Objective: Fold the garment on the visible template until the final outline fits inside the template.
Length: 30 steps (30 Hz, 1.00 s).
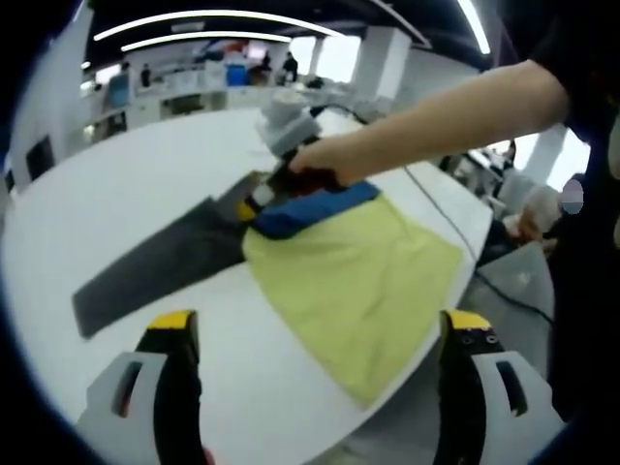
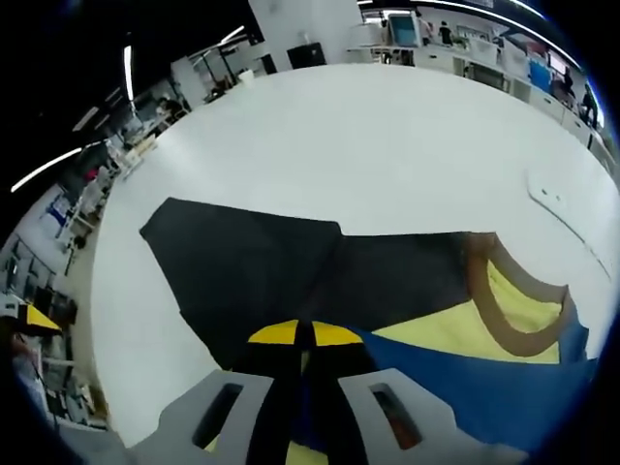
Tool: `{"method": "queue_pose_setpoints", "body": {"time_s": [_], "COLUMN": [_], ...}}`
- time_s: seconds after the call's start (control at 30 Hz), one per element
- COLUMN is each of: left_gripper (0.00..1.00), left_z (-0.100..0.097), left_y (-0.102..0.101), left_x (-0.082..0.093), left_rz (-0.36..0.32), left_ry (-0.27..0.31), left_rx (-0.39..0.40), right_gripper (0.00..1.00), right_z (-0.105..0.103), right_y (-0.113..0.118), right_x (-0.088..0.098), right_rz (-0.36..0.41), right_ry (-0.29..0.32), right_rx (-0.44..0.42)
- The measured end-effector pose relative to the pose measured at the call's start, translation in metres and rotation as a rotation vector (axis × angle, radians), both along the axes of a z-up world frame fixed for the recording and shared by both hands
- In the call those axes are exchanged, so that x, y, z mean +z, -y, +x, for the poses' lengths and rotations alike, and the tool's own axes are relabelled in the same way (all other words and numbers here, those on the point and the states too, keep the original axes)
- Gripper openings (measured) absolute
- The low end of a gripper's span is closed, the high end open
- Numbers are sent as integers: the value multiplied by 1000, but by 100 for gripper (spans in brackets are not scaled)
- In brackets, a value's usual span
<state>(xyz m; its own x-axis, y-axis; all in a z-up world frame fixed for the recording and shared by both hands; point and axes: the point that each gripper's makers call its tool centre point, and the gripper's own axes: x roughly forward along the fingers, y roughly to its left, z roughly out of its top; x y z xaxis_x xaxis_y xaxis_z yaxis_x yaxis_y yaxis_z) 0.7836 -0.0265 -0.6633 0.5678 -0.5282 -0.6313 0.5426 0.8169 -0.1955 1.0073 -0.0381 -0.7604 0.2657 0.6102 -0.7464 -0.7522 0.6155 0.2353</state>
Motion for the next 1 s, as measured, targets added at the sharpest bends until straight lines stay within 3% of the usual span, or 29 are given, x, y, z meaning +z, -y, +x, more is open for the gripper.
{"method": "queue_pose_setpoints", "body": {"time_s": [0.37,0.53,1.0], "left_gripper": [99,99,99], "left_z": [6,8,10], "left_y": [14,16,28], "left_x": [15,23,49], "left_rz": [6,17,19], "left_ry": [30,48,103], "left_rx": [-33,-35,-22], "right_gripper": [6,14,29], "right_z": [1,-2,-26], "right_y": [25,37,71], "right_x": [29,28,59], "right_rz": [27,36,116], "right_ry": [51,49,81], "right_rx": [1,29,64]}}
